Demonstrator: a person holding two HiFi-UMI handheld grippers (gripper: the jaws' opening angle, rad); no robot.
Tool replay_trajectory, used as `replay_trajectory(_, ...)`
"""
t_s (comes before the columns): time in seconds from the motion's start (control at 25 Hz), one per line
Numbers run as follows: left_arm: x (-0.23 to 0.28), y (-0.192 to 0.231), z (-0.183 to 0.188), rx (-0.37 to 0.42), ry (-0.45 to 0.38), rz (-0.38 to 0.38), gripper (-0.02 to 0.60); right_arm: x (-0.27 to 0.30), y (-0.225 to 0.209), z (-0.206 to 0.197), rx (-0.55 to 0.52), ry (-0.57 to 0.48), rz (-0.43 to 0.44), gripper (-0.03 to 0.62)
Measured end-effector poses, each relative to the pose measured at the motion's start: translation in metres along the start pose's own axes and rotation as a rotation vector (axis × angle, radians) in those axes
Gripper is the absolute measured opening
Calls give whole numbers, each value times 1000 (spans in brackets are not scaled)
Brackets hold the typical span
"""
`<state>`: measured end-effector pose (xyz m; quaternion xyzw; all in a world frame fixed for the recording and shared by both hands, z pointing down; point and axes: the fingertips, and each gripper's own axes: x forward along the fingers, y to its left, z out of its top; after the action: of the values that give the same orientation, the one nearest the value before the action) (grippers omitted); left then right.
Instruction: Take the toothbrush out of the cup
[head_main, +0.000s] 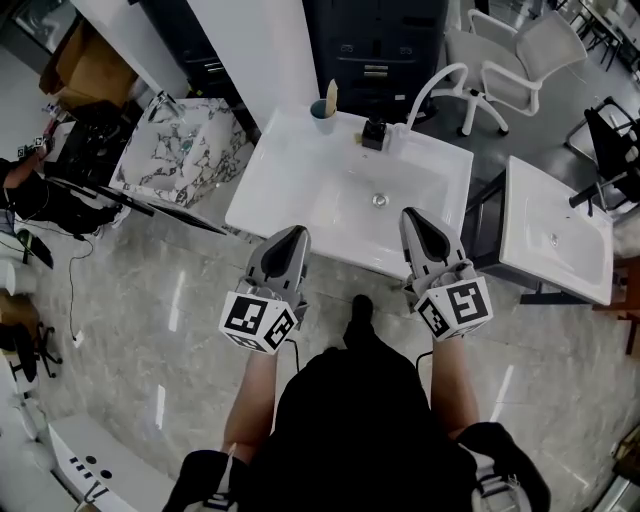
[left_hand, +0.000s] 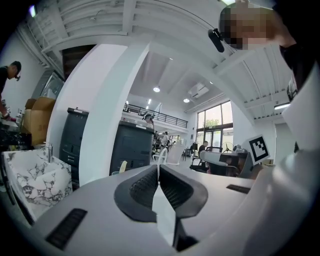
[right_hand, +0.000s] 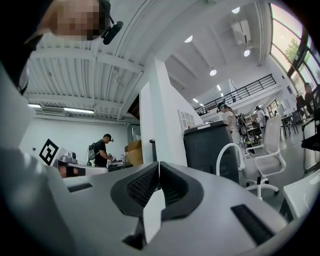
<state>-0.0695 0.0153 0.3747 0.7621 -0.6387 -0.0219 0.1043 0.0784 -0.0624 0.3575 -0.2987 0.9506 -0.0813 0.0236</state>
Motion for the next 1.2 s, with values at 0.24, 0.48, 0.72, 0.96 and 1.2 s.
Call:
replay_trajectory(0.24, 33, -2, -2, 5, 2, 13, 26, 18, -30, 0, -9, 6, 25, 32)
replay_trajectory(0.48, 45, 4, -4, 8, 11, 41, 26, 37, -41, -5, -7, 25, 64, 32)
replay_trajectory(0.72, 51, 11, -9, -1, 29, 65, 25, 46, -35, -12, 2, 45, 98, 32)
replay_trajectory(0.96, 66, 28, -11, -6, 36, 64, 25, 60, -43, -25, 26, 68, 80, 32)
replay_trajectory(1.2, 94, 53, -2, -7, 24, 11, 26, 83, -48, -15, 2, 53, 40, 32)
